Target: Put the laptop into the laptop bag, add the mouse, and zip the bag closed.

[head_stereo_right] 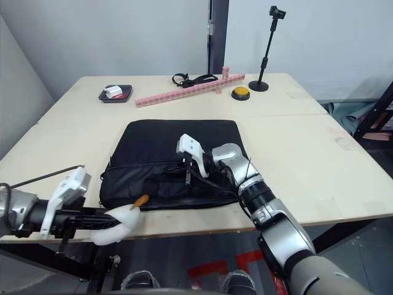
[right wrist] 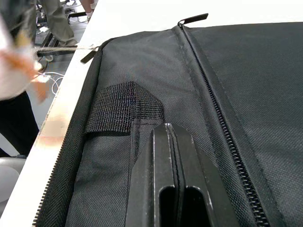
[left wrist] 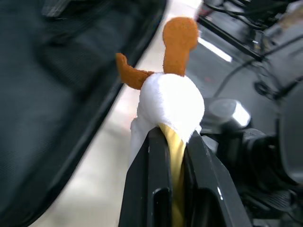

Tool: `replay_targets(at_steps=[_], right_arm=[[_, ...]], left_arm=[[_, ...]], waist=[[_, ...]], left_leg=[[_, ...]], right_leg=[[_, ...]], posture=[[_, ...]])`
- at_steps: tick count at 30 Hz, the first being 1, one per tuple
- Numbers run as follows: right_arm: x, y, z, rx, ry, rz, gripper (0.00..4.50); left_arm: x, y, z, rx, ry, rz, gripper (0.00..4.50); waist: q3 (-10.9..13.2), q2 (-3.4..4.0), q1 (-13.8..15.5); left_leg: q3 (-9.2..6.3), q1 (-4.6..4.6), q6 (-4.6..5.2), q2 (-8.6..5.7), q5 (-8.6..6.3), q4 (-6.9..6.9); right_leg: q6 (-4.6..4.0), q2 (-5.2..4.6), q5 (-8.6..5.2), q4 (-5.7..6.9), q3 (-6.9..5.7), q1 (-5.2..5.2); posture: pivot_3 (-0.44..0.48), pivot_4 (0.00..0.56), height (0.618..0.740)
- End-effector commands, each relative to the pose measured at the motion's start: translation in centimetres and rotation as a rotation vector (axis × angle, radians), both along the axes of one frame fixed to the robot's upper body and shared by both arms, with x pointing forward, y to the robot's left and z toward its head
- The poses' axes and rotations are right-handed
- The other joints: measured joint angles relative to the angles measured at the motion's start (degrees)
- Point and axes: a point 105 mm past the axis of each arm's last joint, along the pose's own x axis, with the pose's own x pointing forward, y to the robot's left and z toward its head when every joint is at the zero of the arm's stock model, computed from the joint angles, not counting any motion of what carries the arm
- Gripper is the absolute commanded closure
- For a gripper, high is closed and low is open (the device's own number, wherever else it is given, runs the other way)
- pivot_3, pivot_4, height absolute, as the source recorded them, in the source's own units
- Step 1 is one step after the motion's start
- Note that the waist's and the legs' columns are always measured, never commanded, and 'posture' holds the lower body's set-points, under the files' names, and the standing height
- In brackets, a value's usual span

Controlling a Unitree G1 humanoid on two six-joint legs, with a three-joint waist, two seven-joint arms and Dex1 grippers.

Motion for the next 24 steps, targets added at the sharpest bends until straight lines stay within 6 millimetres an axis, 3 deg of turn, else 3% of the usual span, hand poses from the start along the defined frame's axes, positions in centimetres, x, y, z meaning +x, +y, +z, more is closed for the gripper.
replay_targets(at_steps=[1,4,14,24], right_arm=[[-0.6,-0.2,-2.5,-0.049,0.097,-0.015,4.5],[-0.5,0.0,-2.5,-0.046,0.099,-0.014,4.5],[-0.5,0.5,-2.4,-0.029,0.105,-0.022,4.5],[0.0,0.1,-2.0,-0.024,0.096,-0.046,4.5]], left_arm=[[0.0,-2.1,-0.6,-0.016,-0.024,-0.087,4.45],[0.3,-3.9,-1.0,-0.048,-0.034,-0.134,4.45],[4.1,-8.6,-2.0,-0.09,-0.164,-0.201,4.45],[6.2,-10.9,-4.2,-0.029,-0.231,-0.218,4.45]], waist=[[0.0,0.02,-0.1],[-0.1,0.04,-0.2],[-0.2,0.06,-0.3],[-0.2,0.08,-0.2]], left_leg=[[0.01,0.0,0.0,0.0,0.0,0.0],[0.01,0.01,0.0,0.0,0.01,0.01],[0.06,0.02,0.0,0.0,0.03,0.07],[0.07,0.02,0.02,0.0,0.04,0.08]], right_leg=[[0.0,0.0,0.0,0.0,0.01,0.0],[0.0,0.0,0.0,0.01,0.02,0.0],[-0.02,0.0,0.01,0.06,0.07,0.01],[-0.01,0.0,0.02,0.13,0.1,0.02]], posture=[[0.0,0.15,0.74],[0.0,0.15,0.74],[0.0,0.15,0.74],[0.0,0.15,0.74]])
